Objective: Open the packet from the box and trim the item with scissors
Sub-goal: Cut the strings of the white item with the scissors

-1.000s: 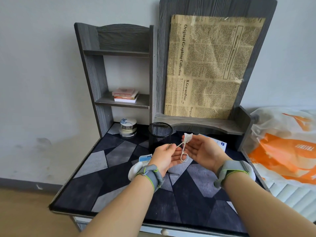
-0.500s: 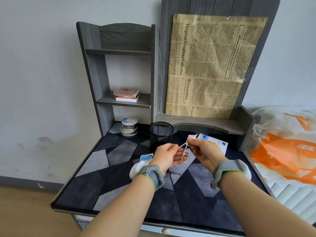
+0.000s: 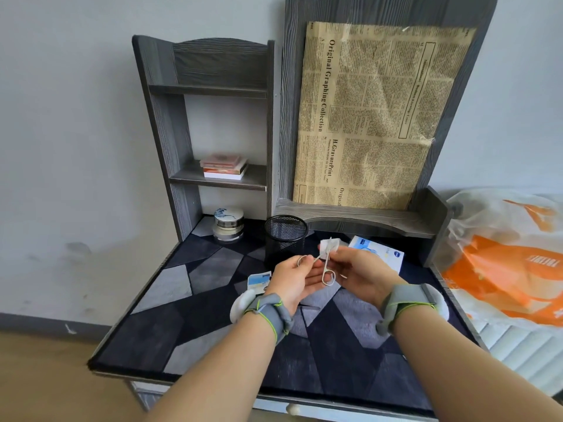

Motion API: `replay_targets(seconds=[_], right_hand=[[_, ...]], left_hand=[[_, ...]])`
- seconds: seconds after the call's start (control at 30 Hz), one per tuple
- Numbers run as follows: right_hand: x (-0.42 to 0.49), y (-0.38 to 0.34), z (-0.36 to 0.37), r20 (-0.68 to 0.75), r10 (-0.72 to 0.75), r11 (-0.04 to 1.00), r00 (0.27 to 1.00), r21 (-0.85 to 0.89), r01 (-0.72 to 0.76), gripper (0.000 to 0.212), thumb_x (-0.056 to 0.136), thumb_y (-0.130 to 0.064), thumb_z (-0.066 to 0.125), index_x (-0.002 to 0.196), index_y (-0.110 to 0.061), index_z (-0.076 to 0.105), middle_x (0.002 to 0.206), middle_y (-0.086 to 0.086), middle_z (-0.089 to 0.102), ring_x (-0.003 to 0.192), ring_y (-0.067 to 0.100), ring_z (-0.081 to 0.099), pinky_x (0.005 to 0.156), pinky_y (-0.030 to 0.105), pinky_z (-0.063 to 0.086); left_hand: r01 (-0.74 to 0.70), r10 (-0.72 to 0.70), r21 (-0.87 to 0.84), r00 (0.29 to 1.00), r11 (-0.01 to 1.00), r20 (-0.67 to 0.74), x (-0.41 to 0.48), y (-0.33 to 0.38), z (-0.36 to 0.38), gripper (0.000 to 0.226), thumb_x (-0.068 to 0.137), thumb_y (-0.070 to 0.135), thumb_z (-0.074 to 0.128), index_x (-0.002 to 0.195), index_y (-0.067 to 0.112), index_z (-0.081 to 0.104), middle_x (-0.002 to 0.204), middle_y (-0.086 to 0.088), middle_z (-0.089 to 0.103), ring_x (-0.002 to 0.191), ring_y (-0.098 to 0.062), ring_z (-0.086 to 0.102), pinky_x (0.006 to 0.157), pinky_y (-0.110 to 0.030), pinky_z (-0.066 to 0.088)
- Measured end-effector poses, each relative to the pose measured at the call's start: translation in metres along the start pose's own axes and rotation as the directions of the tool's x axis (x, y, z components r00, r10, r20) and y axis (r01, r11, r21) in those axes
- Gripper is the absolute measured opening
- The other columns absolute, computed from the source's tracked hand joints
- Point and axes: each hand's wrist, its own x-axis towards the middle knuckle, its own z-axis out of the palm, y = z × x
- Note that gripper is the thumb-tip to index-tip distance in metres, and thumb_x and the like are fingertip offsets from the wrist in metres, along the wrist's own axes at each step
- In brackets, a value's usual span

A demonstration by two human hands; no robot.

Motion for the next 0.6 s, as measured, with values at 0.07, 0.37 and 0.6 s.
replay_targets(seconds=[0.07, 0.37, 0.6], right_hand=[[-0.0013, -0.0027, -0.0014, 0.053, 0.018, 1.000, 0.998, -0.006, -0.018, 0.021, 0.092, -0.002, 0.044, 0.087, -0.010, 0.063, 0.083, 0.005, 0.063, 0.072, 0.012, 0.055, 0.070, 0.024, 0.042], [-0.0011, -0.0079, -0.0041, -0.082, -0.016, 0.986, 0.997, -0.165, 0.003, 0.008, 0.084, -0.009, 0.067, 0.077, -0.008, 0.064, 0.067, 0.003, 0.058, 0.059, 0.009, 0.048, 0.050, 0.015, 0.044], [0.0011, -0.0050, -0.0028, -0.179, -0.046, 0.977, 0.983, -0.214, 0.007, 0.016, 0.075, -0.013, 0.077, 0.068, -0.010, 0.063, 0.058, 0.000, 0.056, 0.052, 0.007, 0.043, 0.047, 0.014, 0.040]], left_hand=[[0.008, -0.008, 0.002, 1.000, 1.000, -0.011, 0.0007, 0.0013, -0.0009, 0.027, 0.099, 0.015, 0.043, 0.078, 0.005, 0.058, 0.062, -0.004, 0.069, 0.051, -0.012, 0.067, 0.054, -0.022, 0.058], [0.015, -0.016, 0.076, 1.000, 0.997, 0.019, 0.0027, -0.0010, -0.0012, 0.028, 0.099, 0.018, 0.044, 0.077, 0.006, 0.056, 0.077, -0.013, 0.065, 0.059, -0.014, 0.068, 0.061, -0.023, 0.058], [-0.026, 0.023, 0.131, 1.000, 0.991, 0.019, 0.0035, -0.0023, 0.0016, 0.028, 0.099, 0.016, 0.043, 0.075, 0.006, 0.056, 0.075, -0.012, 0.064, 0.055, -0.012, 0.067, 0.059, -0.024, 0.057]])
